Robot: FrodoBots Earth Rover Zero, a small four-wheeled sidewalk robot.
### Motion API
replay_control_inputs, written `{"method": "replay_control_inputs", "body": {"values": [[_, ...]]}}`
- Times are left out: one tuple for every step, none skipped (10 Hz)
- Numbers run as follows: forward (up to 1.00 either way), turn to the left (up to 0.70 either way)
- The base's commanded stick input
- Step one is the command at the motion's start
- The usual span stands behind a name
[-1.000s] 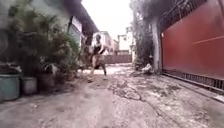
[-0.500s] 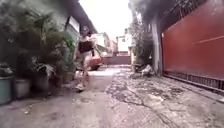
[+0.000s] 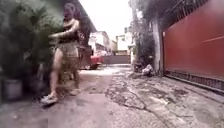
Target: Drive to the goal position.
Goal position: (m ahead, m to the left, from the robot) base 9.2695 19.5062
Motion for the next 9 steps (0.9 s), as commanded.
{"method": "replay_control_inputs", "body": {"values": [[0.3, 0.0], [0.3, 0.0], [0.3, 0.06], [0.3, 0.27], [0.3, 0.27], [0.3, 0.27], [0.3, 0.27], [0.3, 0.27], [0.3, 0.27]]}}
